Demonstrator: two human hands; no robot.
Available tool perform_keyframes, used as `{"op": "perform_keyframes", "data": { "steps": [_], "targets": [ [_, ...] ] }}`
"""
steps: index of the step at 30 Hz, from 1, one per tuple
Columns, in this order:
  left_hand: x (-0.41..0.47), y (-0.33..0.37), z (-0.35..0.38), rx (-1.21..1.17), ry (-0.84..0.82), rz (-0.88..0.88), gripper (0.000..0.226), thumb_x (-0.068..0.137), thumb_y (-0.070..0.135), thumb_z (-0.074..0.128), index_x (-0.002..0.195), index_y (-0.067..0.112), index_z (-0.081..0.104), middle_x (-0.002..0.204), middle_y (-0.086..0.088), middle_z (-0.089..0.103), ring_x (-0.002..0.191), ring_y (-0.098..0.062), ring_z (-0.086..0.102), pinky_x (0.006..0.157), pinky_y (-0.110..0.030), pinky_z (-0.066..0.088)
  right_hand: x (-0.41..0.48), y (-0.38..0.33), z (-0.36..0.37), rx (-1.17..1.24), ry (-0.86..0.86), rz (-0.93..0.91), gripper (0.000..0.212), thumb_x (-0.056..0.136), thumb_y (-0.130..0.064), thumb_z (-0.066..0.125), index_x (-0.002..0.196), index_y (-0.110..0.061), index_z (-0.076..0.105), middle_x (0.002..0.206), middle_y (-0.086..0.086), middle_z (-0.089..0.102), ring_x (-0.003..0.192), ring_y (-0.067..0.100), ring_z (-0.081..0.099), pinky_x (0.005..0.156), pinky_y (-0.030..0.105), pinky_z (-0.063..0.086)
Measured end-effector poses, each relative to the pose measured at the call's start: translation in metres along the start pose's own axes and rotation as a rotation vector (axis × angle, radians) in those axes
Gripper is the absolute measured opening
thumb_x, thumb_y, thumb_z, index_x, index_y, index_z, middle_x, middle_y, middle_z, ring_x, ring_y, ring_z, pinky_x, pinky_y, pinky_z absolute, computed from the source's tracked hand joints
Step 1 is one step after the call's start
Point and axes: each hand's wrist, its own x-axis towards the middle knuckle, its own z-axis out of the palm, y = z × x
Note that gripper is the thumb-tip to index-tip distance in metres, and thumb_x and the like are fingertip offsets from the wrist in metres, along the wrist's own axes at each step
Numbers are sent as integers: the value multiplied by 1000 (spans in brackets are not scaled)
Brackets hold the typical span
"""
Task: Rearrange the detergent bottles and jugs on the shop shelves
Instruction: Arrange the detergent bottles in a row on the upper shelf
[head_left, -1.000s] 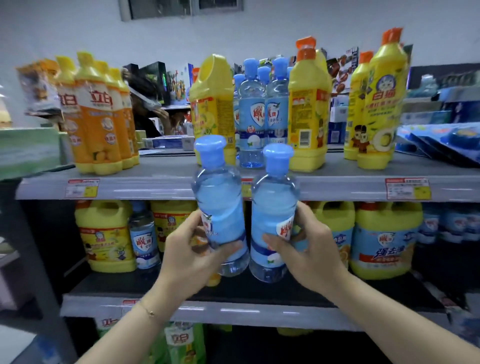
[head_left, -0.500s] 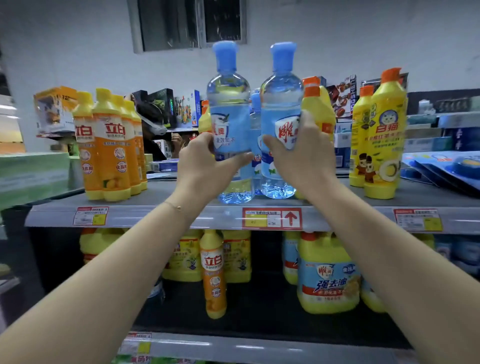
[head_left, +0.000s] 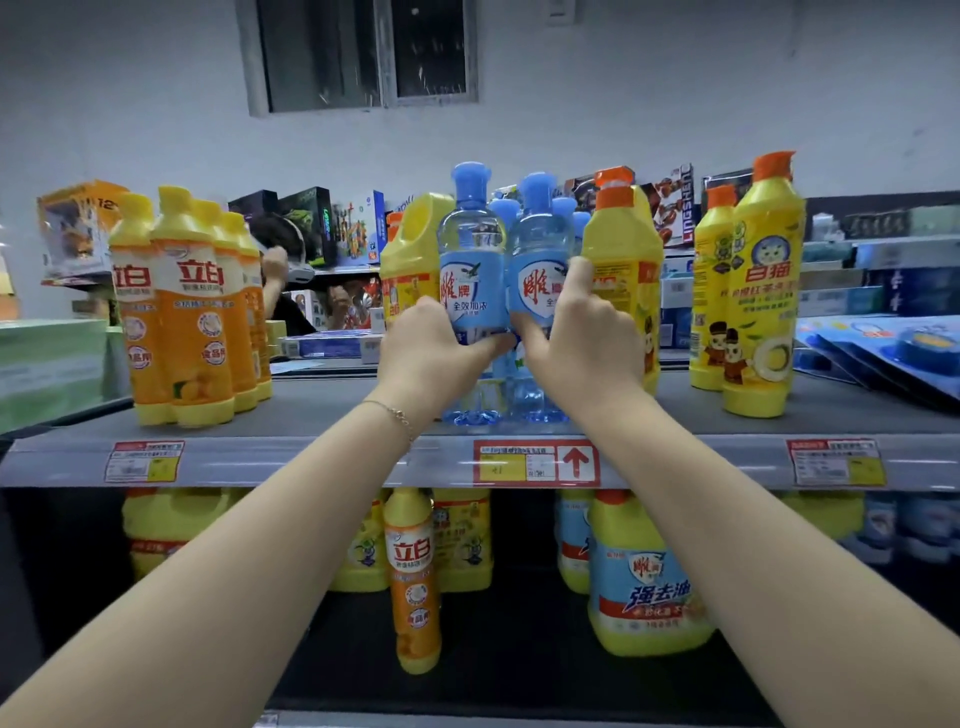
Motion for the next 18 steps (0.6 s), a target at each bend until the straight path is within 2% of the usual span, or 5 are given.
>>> {"op": "perform_keyframes", "data": {
  "steps": [2, 5, 11, 15, 18],
  "targets": [
    [0, 2, 0, 33, -25, 3, 62, 71, 58, 73, 105, 9, 54, 92, -1, 58, 80, -16, 53, 49, -19, 35, -3, 2, 1, -19, -20, -30, 58, 92, -39, 57, 132, -4, 33, 98, 11, 68, 84, 33, 68, 56, 29, 39],
    [1, 3, 1, 41, -71, 7, 66, 71, 59, 72, 107, 8, 52, 95, -3, 59, 86, -20, 57, 58, -27, 44, -9, 4, 0, 15, -61, -38, 57, 91, -33, 59, 132, -3, 33, 97, 12, 67, 86, 33, 68, 59, 32, 44],
    [3, 5, -2, 49, -126, -12, 69, 71, 58, 73, 112, 7, 50, 102, -5, 60, 91, -22, 59, 75, -37, 53, -12, 1, -10, -24, -157, 29, 46, 88, -41, 60, 111, -7, 40, 83, 2, 48, 87, 31, 66, 60, 30, 39],
    [2, 6, -1, 30, -134, -13, 66, 73, 55, 73, 113, 8, 49, 100, -2, 57, 88, -20, 57, 70, -33, 48, -7, -1, -14, -100, -256, 128, 52, 84, -52, 61, 107, -8, 45, 88, 1, 47, 80, 26, 53, 59, 30, 35],
    [2, 5, -2, -26, -164, -47, 62, 72, 46, 77, 113, 10, 49, 100, -1, 58, 87, -18, 57, 67, -30, 47, -5, 1, -14, -17, -338, 193, 57, 78, -53, 66, 106, -8, 44, 89, 1, 48, 80, 23, 50, 60, 30, 38]
  ]
}}
